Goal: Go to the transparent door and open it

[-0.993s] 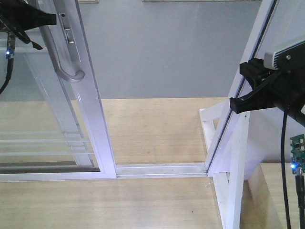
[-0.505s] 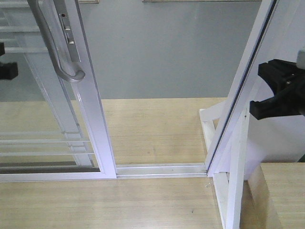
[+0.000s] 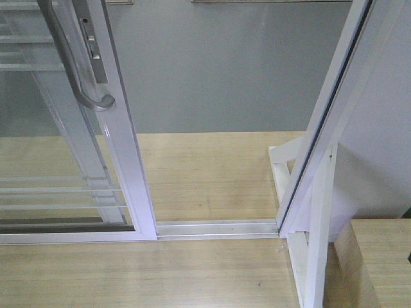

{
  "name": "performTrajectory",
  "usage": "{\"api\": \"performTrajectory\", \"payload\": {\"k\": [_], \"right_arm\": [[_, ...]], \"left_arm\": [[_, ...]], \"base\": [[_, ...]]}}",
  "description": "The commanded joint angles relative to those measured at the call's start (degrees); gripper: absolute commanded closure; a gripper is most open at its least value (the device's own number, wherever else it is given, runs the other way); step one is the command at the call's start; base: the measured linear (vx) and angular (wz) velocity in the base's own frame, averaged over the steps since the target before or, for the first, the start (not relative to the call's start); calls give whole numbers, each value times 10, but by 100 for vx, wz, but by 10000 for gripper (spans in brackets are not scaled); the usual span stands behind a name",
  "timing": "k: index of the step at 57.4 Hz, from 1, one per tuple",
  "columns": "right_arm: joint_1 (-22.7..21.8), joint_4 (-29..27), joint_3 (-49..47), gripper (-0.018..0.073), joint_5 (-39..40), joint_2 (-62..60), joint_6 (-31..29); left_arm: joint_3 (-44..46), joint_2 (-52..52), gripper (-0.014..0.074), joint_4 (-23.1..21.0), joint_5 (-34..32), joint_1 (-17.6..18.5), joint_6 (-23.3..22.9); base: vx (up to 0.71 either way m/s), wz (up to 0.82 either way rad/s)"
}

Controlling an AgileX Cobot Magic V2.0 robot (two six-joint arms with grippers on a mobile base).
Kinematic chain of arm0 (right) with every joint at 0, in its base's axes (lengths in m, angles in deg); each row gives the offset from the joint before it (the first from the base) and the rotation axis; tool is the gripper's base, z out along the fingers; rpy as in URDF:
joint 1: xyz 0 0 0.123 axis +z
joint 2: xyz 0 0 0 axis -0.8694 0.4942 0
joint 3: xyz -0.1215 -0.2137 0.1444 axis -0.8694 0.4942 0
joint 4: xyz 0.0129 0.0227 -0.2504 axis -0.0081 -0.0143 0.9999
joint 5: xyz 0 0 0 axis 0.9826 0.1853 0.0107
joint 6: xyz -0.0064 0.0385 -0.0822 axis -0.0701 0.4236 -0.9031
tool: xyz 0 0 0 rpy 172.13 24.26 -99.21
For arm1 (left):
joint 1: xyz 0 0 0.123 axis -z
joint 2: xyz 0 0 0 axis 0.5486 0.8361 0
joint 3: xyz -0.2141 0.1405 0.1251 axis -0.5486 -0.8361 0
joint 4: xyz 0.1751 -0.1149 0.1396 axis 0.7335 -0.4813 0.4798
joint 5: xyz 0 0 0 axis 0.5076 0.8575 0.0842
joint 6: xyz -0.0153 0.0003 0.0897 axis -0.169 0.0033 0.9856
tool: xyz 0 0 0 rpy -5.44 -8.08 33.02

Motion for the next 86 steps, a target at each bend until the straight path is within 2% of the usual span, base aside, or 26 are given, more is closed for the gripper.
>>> {"api": "performTrajectory", "payload": {"k": [1, 60, 66, 72, 82, 86], "right_arm": [[-2, 6, 1, 564, 43, -25, -3], [-2, 5, 5, 564, 36, -34, -3], [-2, 5, 5, 564, 36, -34, -3], [-2, 5, 5, 564, 36, -34, -3], [-2, 4, 5, 564, 34, -35, -3], [-2, 4, 5, 564, 34, -35, -3]], "left_arm": [[-2, -22, 600, -16, -27, 1, -4], [-18, -43, 600, -14, -13, 1, -1], [-57, -72, 600, -20, -27, 1, -1], [-146, -123, 600, -20, -66, 1, -1], [-273, -127, 600, -22, -199, 2, -8], [-262, -127, 600, -13, -167, 2, -3]], "base": [[0, 0], [0, 0], [0, 0], [0, 0], [0, 0], [0, 0]]}}
